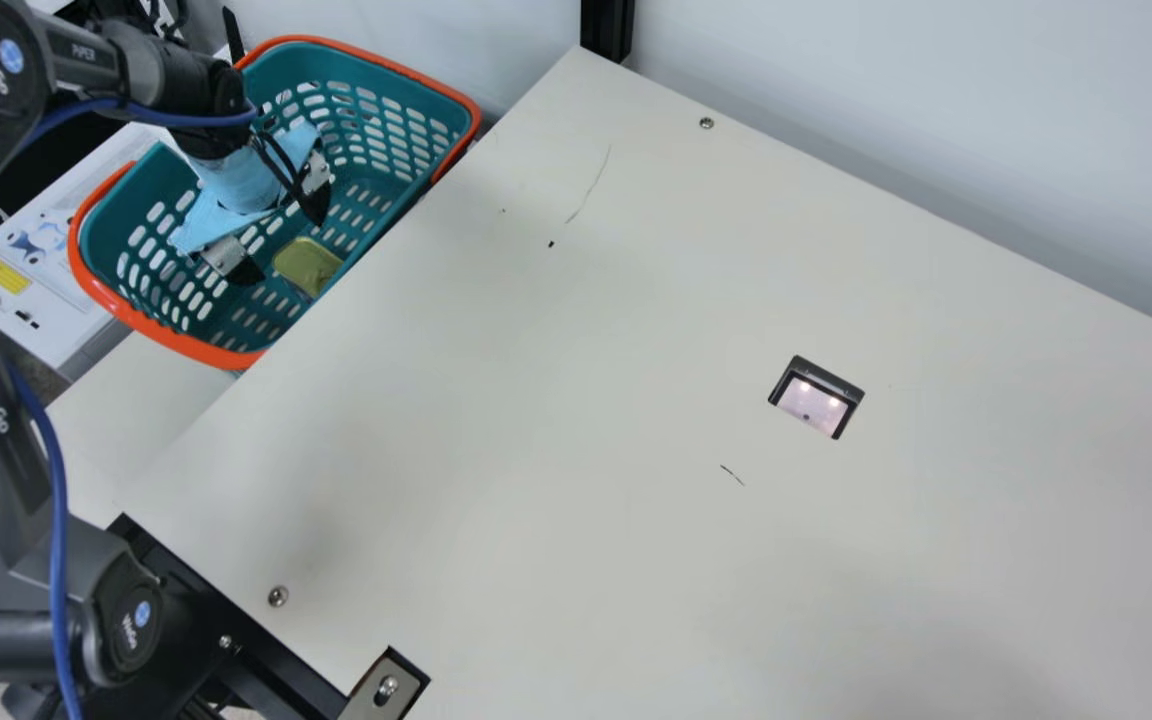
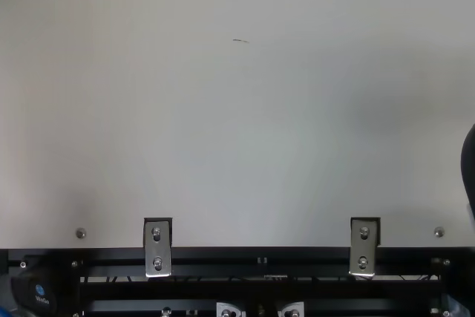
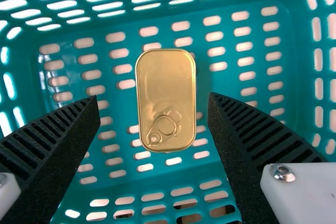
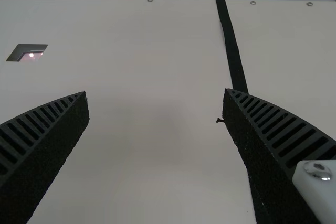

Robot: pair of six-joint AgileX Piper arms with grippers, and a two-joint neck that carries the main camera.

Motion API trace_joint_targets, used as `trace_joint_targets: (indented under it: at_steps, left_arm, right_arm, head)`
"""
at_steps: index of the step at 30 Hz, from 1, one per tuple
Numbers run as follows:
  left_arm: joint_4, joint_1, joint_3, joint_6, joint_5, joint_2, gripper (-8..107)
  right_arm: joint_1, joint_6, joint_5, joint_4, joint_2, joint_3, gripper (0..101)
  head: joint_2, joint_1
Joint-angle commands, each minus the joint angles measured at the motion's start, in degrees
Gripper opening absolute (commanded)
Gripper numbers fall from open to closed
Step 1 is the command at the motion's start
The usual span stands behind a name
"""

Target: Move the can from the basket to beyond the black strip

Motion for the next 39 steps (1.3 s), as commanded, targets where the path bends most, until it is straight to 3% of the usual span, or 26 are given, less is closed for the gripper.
trace_joint_targets:
  at_steps: [1, 9, 23, 39]
  left_arm:
    - [-1.0, 0.2, 0.0, 1.1, -0.2, 0.4, 90]
    - [-4.6, 0.9, 0.2, 4.6, -0.8, 1.6, 90]
    - [-4.1, 1.5, 0.2, 5.6, -1.0, 1.5, 90]
    - [-7.0, 1.0, -6.6, 6.9, 5.3, 6.8, 90]
  right_arm:
    - [0.0, 0.0, 0.0, 0.0, 0.0, 0.0, 101]
    - [0.0, 0.0, 0.0, 0.0, 0.0, 0.0, 101]
    - [0.0, 0.0, 0.0, 0.0, 0.0, 0.0, 101]
    - [0.0, 0.0, 0.0, 0.0, 0.0, 0.0, 101]
  head:
    - [0.7, -1.7]
    - [0.7, -1.7]
    - [0.7, -1.7]
    - [0.7, -1.7]
